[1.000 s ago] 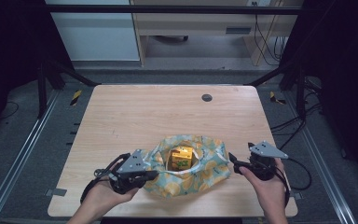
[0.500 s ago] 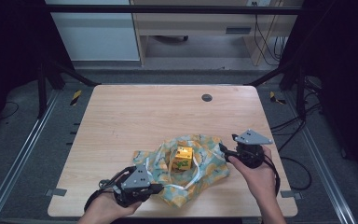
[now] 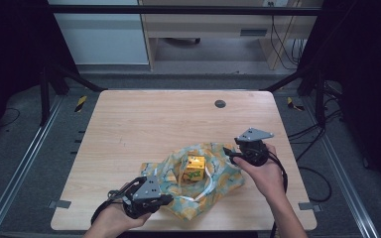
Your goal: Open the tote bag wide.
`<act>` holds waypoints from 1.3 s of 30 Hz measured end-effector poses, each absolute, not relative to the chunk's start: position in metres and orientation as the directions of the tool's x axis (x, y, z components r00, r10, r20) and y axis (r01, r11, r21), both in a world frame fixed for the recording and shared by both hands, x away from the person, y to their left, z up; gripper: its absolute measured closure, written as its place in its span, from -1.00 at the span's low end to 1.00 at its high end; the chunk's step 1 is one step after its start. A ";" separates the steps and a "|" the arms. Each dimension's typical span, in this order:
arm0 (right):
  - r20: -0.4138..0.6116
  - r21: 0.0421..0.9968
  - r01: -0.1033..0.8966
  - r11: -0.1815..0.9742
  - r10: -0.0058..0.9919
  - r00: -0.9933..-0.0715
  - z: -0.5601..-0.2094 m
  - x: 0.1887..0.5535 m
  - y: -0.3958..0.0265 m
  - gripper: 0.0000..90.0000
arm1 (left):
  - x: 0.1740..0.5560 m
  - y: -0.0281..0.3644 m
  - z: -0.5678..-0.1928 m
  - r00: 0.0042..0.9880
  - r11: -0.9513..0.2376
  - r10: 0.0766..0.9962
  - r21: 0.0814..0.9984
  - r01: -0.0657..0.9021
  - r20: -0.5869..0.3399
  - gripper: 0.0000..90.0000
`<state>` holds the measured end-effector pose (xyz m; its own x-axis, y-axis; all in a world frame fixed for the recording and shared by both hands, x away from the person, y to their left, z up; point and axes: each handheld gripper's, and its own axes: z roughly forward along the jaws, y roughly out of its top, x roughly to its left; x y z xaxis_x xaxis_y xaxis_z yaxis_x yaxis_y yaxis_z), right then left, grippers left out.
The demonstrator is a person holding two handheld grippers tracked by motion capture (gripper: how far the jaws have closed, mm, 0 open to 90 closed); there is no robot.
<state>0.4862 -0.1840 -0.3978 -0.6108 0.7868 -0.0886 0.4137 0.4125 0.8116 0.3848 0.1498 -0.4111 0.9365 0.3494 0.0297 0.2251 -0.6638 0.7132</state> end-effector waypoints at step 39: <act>0.042 0.848 0.364 0.385 0.636 -0.771 -0.388 0.433 -0.178 1.00 | 0.379 0.160 -0.415 0.925 -0.680 0.371 0.703 0.211 0.081 0.99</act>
